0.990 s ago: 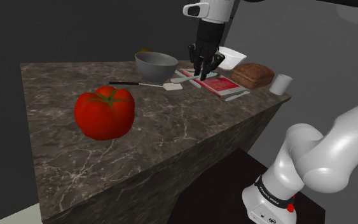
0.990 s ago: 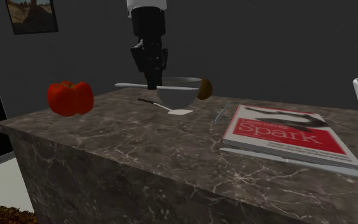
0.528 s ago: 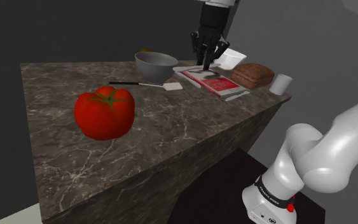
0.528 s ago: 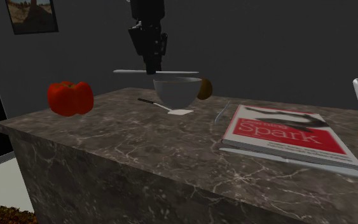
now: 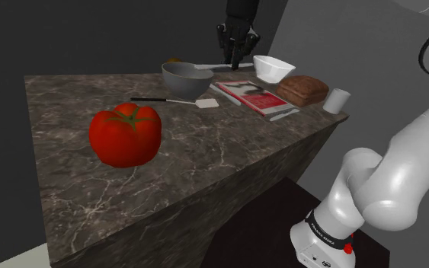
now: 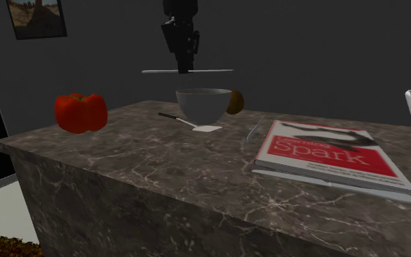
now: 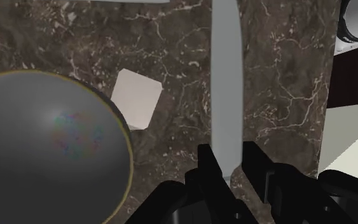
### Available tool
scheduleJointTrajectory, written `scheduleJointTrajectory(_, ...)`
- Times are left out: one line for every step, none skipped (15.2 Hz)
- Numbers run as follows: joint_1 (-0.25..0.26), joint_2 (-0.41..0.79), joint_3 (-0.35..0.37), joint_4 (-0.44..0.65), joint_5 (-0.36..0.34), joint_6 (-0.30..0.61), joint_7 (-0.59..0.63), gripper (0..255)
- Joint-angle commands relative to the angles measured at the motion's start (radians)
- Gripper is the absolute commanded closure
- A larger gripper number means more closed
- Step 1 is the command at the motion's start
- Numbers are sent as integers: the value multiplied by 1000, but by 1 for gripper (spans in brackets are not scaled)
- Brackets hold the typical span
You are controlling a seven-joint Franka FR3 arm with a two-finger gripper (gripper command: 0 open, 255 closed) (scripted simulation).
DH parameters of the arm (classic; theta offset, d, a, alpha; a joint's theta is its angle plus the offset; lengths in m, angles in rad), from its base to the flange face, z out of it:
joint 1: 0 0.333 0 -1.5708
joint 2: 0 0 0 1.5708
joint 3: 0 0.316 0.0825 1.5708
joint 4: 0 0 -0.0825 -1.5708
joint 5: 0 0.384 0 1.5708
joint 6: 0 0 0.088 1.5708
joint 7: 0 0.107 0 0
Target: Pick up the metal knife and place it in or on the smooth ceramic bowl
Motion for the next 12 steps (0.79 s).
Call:
scheduleJointTrajectory(-5,82,-9,94,3,-11,-16,255)
scheduleJointTrajectory(-9,125,-14,145,5,-19,-25,255)
scheduleJointTrajectory(-13,170,-19,199,7,-28,-35,255)
scheduleJointTrajectory(-18,215,-24,257,11,-40,-45,255)
scheduleJointTrajectory(-24,263,-28,319,14,-54,-54,255)
scheduleJointTrajectory(-29,314,-32,387,19,-71,-64,255)
scheduleJointTrajectory(-36,367,-36,462,24,-91,-73,255)
scheduleJointTrajectory(-43,426,-39,546,29,-116,-83,255)
scheduleJointTrajectory(-52,491,-42,643,35,-148,-92,255)
scheduleJointTrajectory(-63,568,-44,762,43,-190,-102,255)
scheduleJointTrajectory(-82,706,-46,990,56,-280,-114,255)
scheduleJointTrajectory(-79,669,-44,912,52,-239,-112,255)
